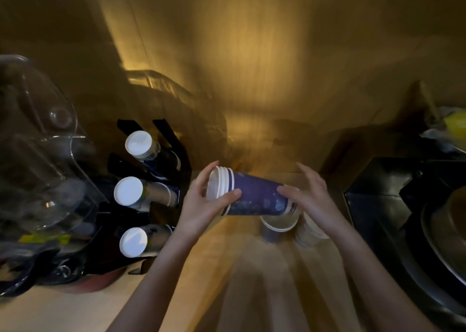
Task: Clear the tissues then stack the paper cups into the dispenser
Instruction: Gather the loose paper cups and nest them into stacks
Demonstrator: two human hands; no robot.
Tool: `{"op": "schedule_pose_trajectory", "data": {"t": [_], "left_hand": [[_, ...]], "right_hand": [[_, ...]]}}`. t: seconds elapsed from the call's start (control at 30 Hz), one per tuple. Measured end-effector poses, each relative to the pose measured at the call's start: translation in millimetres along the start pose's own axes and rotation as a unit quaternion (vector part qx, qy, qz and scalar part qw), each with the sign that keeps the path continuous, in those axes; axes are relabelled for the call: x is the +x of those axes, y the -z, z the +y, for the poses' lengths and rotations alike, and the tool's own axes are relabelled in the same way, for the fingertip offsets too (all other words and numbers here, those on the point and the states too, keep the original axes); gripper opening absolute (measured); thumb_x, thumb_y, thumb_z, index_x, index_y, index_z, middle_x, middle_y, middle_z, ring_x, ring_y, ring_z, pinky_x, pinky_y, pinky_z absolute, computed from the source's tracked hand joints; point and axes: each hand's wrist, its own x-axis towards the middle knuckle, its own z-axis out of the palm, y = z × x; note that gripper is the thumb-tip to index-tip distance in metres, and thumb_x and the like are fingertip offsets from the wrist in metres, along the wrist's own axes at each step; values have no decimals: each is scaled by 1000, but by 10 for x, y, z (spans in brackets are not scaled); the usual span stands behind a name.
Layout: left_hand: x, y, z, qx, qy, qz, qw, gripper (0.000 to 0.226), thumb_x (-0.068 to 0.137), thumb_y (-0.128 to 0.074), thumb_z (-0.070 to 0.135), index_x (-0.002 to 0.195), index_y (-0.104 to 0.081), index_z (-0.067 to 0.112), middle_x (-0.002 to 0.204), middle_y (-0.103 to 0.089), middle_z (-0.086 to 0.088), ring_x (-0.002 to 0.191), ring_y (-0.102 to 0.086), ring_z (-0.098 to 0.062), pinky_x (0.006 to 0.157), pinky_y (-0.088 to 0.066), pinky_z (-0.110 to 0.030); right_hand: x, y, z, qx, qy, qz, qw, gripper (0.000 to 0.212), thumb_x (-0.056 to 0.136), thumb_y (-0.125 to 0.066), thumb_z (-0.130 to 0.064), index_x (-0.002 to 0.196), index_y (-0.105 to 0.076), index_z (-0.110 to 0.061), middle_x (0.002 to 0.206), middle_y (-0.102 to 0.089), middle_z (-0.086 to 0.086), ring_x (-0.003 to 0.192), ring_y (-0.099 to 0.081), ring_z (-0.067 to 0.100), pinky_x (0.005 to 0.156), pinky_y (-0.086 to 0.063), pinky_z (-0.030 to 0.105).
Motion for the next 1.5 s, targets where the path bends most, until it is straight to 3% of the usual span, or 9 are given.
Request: {"op": "schedule_pose_trajectory", "data": {"t": [0.07, 0.17, 0.27, 0.43, 0.83, 0.97, 1.1, 1.2, 1.5], "left_hand": [[4, -39, 9, 14, -8, -11, 1000, 78, 58, -78, 49, 128, -43, 41, 132, -47, -1, 118, -50, -17, 89, -53, -33], [-4, -119, 24, -60, 3, -32, 998, 80, 56, -76, 50, 129, -45, 38, 129, -52, 2, 109, -56, -11, 68, -53, -14], [-35, -156, -25, -102, 12, -32, 994, 72, 62, -77, 45, 127, -48, 39, 129, -53, 4, 108, -58, -12, 65, -52, -13], [-121, -221, -127, -109, 26, -8, 994, 70, 62, -68, 43, 128, -45, 39, 127, -51, 3, 105, -58, -13, 60, -52, -11], [19, -11, -540, -298, 165, -34, 940, 56, 77, -56, 54, 121, -52, 21, 122, -62, -17, 109, -60, -35, 94, -46, -54], [13, 33, -689, -380, 264, 20, 886, 41, 75, -56, 57, 103, -65, 29, 110, -71, -3, 105, -63, -25, 81, -50, -42], [-43, 10, -780, -467, 328, 52, 819, 43, 79, -51, 59, 103, -63, 25, 108, -68, -8, 98, -65, -30, 82, -51, -44], [-63, -44, -784, -511, 356, 58, 780, 46, 80, -50, 58, 102, -62, 21, 101, -70, -12, 92, -66, -32, 81, -52, -46], [-84, -74, -743, -533, 329, 40, 779, 42, 81, -52, 53, 105, -60, 20, 92, -75, -12, 87, -70, -31, 86, -50, -46]], "right_hand": [[-44, -40, -96, -126, 123, -17, 984, 77, 71, -71, -48, 137, -35, -30, 151, -22, -3, 139, -13, 14, 111, -16, 35], [-89, -172, -213, -237, 227, -76, 942, 89, 63, -71, -59, 138, -30, -31, 148, -31, -6, 136, -24, 14, 108, -23, 34], [-126, -267, -211, -272, 248, -91, 925, 92, 58, -70, -62, 135, -30, -33, 133, -50, -9, 115, -48, 11, 96, -40, 32], [-141, -255, -109, -333, 277, -68, 899, 87, 59, -68, -62, 133, -34, -31, 125, -54, -7, 109, -45, 11, 93, -33, 30], [-132, 55, -101, -405, 361, 67, 837, 72, 64, -74, -35, 128, -43, -25, 127, -55, -1, 119, -46, 18, 106, -24, 37], [-114, 221, -117, -328, 322, 91, 883, 77, 61, -79, -37, 128, -43, -25, 128, -53, -3, 118, -41, 10, 103, -35, 38], [-128, 299, -142, -70, 247, 110, 960, 84, 55, -79, -51, 125, -34, -43, 121, -42, -31, 113, -40, -15, 87, -42, 6], [-89, 274, -52, 75, 202, 127, 968, 85, 53, -81, -48, 124, -33, -45, 116, -46, -38, 113, -43, -17, 81, -44, 3], [-51, -196, 606, 44, 75, 53, 995, 91, 55, -86, -27, 120, -24, -44, 104, -38, -48, 101, -46, -8, 69, -40, -3]]}}
